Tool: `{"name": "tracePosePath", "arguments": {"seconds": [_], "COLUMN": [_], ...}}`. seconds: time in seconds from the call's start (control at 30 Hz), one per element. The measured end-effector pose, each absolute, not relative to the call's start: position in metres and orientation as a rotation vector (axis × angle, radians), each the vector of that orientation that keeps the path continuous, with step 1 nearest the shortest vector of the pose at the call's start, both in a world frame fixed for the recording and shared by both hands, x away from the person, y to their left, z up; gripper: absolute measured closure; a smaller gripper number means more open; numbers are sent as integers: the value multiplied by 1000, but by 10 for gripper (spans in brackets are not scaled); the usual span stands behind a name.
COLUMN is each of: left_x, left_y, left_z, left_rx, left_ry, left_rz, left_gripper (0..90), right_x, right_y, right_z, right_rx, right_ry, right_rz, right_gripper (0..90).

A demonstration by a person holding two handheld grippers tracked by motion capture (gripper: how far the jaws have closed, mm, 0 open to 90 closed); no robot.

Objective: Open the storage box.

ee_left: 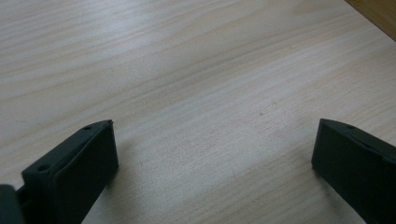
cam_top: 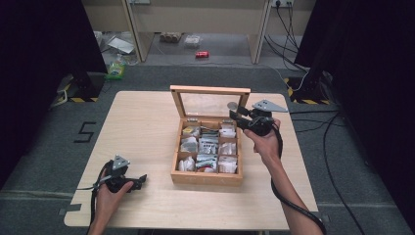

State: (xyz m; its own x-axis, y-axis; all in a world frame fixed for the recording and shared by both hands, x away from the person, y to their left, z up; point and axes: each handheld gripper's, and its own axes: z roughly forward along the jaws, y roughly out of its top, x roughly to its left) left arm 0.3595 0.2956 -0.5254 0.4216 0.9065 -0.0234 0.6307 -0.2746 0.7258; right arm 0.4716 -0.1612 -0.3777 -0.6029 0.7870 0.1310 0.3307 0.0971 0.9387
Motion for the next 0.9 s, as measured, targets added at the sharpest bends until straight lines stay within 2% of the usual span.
{"name": "tracePosePath", "arguments": {"seconds": [0.9], "left_x": [359], "left_y": [296], "left_z": [-525], "left_rx": [2011], "left_ry": [1296], "left_rz": [530], "left_gripper": [0], "right_x": [501], "right_y": [-166], "right_z": [-391], "right_rx": [1249], "right_ry": [1896], "right_rz": [1440], "right_gripper": [519]}}
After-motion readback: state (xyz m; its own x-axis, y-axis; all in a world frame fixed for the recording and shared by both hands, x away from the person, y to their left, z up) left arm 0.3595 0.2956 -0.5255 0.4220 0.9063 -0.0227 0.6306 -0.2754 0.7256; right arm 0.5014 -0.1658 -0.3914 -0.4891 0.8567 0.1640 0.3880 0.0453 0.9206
